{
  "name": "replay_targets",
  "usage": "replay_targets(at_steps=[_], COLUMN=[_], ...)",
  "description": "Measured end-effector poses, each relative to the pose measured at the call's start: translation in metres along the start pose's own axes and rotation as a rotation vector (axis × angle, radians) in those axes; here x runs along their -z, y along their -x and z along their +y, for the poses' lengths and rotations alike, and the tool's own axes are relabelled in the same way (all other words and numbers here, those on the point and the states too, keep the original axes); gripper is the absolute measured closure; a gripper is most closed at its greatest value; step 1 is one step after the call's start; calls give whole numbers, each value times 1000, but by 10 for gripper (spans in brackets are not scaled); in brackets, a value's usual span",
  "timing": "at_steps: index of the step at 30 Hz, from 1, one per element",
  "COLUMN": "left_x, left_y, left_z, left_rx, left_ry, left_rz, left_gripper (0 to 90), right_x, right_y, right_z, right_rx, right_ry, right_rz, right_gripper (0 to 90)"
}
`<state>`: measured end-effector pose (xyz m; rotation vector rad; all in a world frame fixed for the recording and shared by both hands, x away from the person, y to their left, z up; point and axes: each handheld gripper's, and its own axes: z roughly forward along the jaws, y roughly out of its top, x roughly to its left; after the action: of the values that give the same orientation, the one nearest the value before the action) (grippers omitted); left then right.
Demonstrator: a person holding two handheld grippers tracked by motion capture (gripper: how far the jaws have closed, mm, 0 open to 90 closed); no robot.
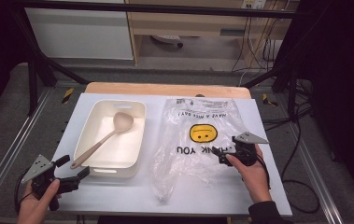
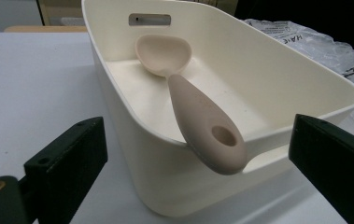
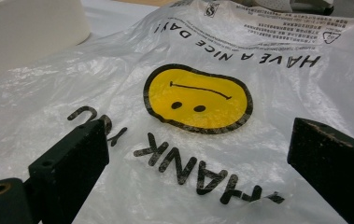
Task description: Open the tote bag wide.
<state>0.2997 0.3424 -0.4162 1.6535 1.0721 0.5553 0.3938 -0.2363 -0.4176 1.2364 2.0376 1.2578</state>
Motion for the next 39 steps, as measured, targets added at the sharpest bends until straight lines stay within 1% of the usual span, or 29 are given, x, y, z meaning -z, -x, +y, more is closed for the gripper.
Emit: replay_targets(at_steps=[2,3,5,6,7,8,10,11,12,14,15,17,20,21,23,24,26,27,28,29,30,32,35,36,37,38,39], left_x=[1,1,1,0,0,0,1,1,1,1,1,2,1,1,1,2,2,2,2,1,1,1,1,1,1,1,2], left_y=[-1,-1,-1,-1,-1,-1,-2,-2,-2,-3,-3,-3,-3,-3,-3,-4,-4,-4,-4,-4,-4,-3,-3,-3,-3,-3,-3], left_z=[0,0,1,1,1,1,1,1,1,1,1,1,1,1,1,1,1,1,1,1,1,2,2,1,2,2,2], left_rx=[-3,-3,2,3,3,10,10,10,11,14,18,22,20,18,19,25,26,26,24,21,19,17,10,11,10,12,12], left_ry=[0,0,0,-1,-1,2,6,7,7,4,4,5,1,-1,-1,0,1,-1,-5,-9,-10,-9,-14,-15,-13,-11,-11], left_rz=[8,8,10,9,10,7,11,13,15,24,26,30,33,37,39,40,41,42,42,42,41,41,44,43,45,47,49], left_gripper=[43,43,43,43,43,43,43,43,43,43,43,43,43,43,43,43,43,43,43,43,43,43,43,43,43,43,43], right_x=[2,4,6,6,8,8,9,10,10,8,6,4,0,-2,-5,-7,-12,-12,-17,-24,-27,-30,-29,-30,-30,-30,-30], right_y=[3,5,8,8,14,17,25,31,38,56,62,73,88,94,103,107,111,111,112,114,114,111,105,102,98,97,96], right_z=[6,9,13,13,19,21,25,27,28,27,25,20,12,9,5,2,-1,-1,-4,-8,-10,-14,-15,-16,-17,-17,-17], right_rx=[-3,-10,-7,-7,14,24,56,58,60,17,3,-18,-21,-48,-65,-71,-88,-88,-93,-101,-111,-95,-62,-54,-32,-30,-36], right_ry=[-13,-10,-4,-4,-4,-10,-19,-31,-40,-61,-70,-90,-123,-129,-139,-142,-150,-150,-168,-200,-220,-247,-245,-239,-231,-229,-228], right_rz=[-6,-6,-21,-21,-58,-74,-117,-136,-145,-143,-151,-165,-206,-203,-215,-211,-183,-183,-170,-159,-152,-144,-154,-164,-173,-162,-161], right_gripper=[61,61,59,59,61,63,70,69,70,96,104,124,146,157,181,204,232,232,254,301,331,361,425,463,538,615,686])
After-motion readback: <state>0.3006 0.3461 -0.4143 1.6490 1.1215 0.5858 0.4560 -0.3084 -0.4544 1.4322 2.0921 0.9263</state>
